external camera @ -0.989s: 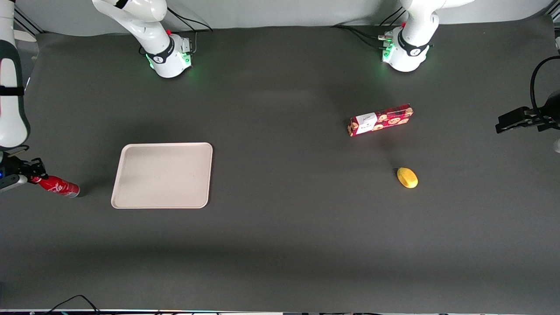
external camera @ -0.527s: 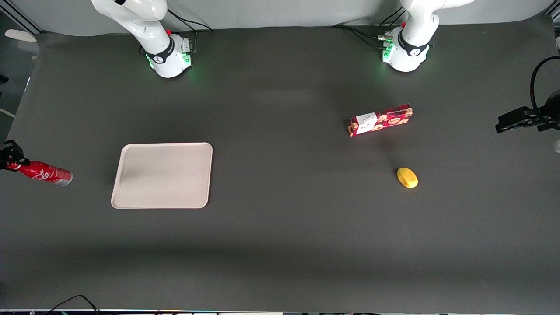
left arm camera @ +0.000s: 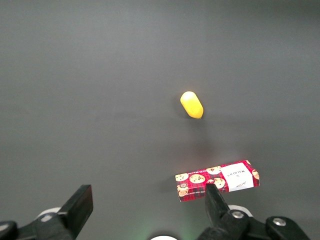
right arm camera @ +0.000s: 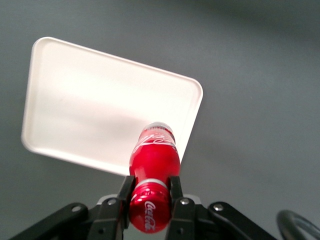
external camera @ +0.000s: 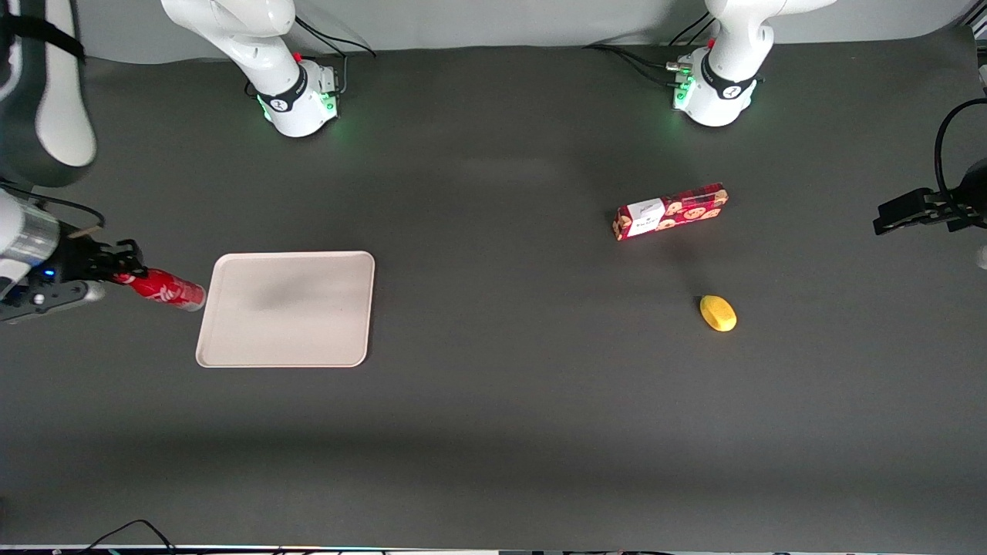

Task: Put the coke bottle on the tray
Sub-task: 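Lift the bottle and carry it over the white tray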

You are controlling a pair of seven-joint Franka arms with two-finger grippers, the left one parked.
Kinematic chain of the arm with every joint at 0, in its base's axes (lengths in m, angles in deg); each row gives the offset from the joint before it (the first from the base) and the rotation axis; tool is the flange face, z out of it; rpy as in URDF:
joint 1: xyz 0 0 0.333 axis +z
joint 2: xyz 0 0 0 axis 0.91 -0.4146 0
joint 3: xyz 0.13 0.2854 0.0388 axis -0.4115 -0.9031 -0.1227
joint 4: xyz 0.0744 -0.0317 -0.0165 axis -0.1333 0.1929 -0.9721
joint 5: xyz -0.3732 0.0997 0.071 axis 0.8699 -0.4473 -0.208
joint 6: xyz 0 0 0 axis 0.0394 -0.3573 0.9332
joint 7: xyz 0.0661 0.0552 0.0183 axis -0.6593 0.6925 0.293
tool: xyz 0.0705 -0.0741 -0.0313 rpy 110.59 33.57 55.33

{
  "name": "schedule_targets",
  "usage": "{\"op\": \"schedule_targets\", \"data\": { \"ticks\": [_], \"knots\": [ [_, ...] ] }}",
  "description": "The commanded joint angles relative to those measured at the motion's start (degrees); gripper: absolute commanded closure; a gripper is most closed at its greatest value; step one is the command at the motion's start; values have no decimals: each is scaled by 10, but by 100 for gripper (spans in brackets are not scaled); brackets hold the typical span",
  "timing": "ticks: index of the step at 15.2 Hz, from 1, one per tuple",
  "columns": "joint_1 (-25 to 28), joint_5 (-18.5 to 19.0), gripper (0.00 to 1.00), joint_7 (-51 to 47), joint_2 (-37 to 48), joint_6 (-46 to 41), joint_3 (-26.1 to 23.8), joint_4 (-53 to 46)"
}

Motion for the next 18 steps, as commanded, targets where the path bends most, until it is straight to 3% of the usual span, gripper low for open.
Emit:
{"op": "schedule_targets", "data": {
  "ticks": [1,5,8,15,18],
  "knots": [
    [-9,9,100,-13,46,136,1,145],
    [-10,8,100,-13,22,220,2,186],
    [-10,6,97,-14,5,227,5,186],
    [-14,5,74,-10,-21,252,9,185],
    [-14,2,48,-10,-27,260,9,185]
  ]
}}
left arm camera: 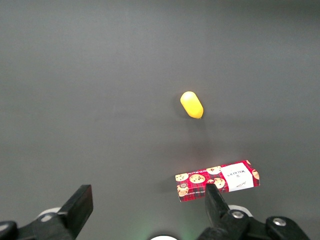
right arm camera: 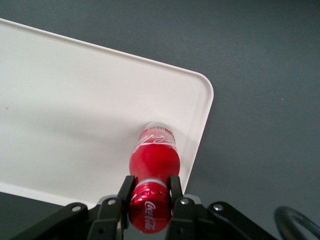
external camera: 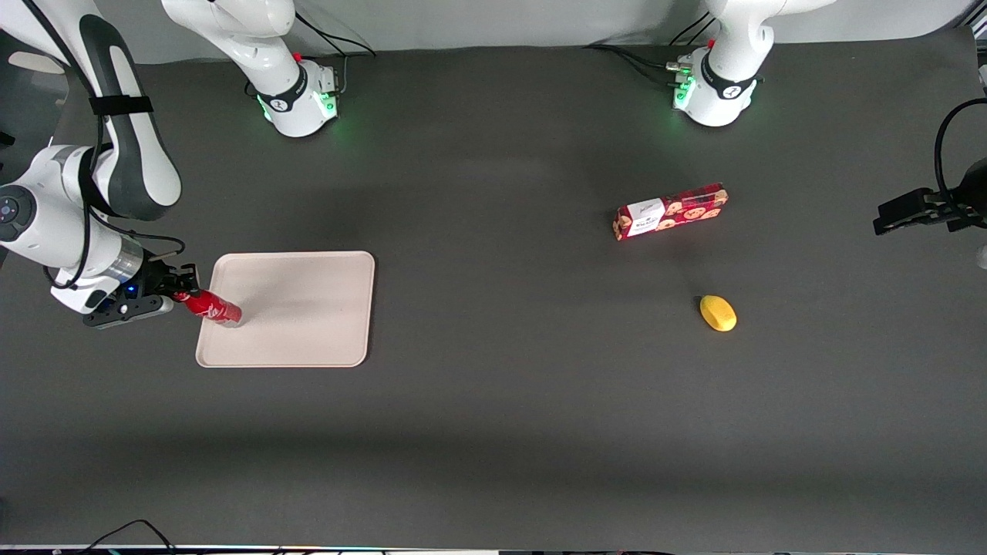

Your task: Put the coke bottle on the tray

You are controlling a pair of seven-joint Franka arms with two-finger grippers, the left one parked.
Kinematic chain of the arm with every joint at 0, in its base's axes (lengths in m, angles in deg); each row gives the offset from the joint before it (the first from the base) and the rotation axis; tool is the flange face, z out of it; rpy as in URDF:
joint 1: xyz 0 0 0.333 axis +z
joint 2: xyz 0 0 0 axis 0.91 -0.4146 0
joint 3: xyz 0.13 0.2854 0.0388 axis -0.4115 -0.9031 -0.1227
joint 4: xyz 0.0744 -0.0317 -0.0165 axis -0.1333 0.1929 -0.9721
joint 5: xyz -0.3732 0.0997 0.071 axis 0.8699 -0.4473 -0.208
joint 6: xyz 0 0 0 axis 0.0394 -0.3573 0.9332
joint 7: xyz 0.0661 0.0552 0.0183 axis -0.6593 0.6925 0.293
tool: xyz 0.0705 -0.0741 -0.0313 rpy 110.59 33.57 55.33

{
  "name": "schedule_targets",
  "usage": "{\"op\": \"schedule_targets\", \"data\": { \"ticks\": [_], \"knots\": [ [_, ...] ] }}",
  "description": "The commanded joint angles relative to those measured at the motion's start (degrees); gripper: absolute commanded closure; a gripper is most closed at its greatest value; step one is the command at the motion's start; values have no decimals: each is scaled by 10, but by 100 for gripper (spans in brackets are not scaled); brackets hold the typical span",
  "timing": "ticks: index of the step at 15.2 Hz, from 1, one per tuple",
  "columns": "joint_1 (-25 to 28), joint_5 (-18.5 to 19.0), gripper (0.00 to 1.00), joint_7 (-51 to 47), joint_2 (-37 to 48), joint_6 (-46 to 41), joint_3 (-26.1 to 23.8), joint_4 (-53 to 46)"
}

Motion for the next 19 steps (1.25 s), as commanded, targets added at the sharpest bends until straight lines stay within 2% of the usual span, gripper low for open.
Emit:
{"op": "schedule_targets", "data": {
  "ticks": [1,3,4,6,8,11,14,19],
  "knots": [
    [-3,1,40,-10,0,12,-2,-3],
    [-3,1,8,-13,-1,12,-2,-5],
    [-2,0,0,-15,1,10,-2,-8],
    [-1,-4,0,-25,17,-23,-2,-35],
    [2,-24,0,-108,36,-110,-5,-101],
    [7,-26,0,-170,43,-226,-13,-210],
    [8,-26,0,-181,43,-320,-38,-301],
    [8,-26,0,-186,42,-346,-39,-339]
  ]
}}
